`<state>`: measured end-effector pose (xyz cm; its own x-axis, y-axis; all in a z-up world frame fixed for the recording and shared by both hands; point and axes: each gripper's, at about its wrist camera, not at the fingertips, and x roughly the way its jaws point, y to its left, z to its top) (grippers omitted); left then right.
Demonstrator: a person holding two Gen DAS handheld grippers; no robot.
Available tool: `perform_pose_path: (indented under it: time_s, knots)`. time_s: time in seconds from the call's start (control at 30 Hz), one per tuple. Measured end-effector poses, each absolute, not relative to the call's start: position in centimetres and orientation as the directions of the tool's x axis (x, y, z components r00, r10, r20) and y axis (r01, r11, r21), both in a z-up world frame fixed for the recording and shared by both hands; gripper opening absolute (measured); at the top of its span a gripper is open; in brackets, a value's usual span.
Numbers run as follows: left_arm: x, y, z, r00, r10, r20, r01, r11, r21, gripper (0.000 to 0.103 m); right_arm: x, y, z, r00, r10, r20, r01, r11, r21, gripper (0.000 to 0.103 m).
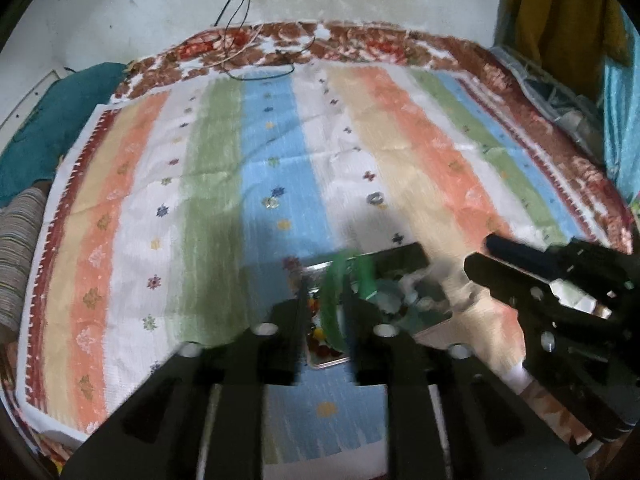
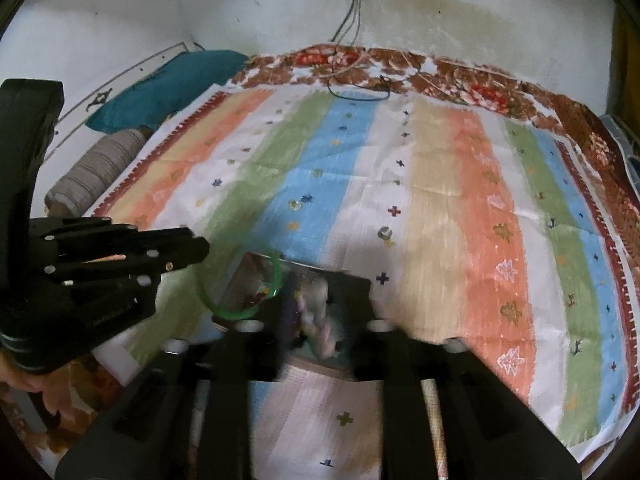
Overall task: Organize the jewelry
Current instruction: 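Open both tools to drop the bangle and crystal bracelet into the tin, then move both tools toward the small gold ring and small silver piece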
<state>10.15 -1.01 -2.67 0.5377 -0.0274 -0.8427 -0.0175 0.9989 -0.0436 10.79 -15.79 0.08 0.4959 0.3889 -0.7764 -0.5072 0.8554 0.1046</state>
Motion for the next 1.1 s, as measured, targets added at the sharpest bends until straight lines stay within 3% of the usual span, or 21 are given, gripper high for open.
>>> perform_pose_path:
  time_s: [0.37,0.5,0.73,1.1]
  knots:
    - [10.7,2.2,-2.6,0.536,-0.015,-0.844,-0.130,0.986,-0.100,0.031,12.0,-16.8,-0.3,0.515,0.341,-0.786,-0.450,0.888,0.090,0.047]
    - [11.1,3.2,-2.7,0.532,-0.036,-0.846,-0.155,0.978,-0.139,0.042,12.6,-16.8,-0.6,0.506,0.333,-0.796,-0.439,0.893,0.095,0.053]
    - [12.1,4.5,-3.0,0.524,-0.050,-0.850,-0.199,0.963,-0.179,0.052,14.2,-17.1,-1.0,0.497,0.316,-0.809,-0.405,0.908,0.105,0.064]
    - [14.4,4.6,-3.8,0.506,-0.023,-0.862,-0.193,0.971,-0.139,0.058,16.2,-16.8,-1.6,0.481,0.298,-0.824,-0.390,0.915,0.103,0.068]
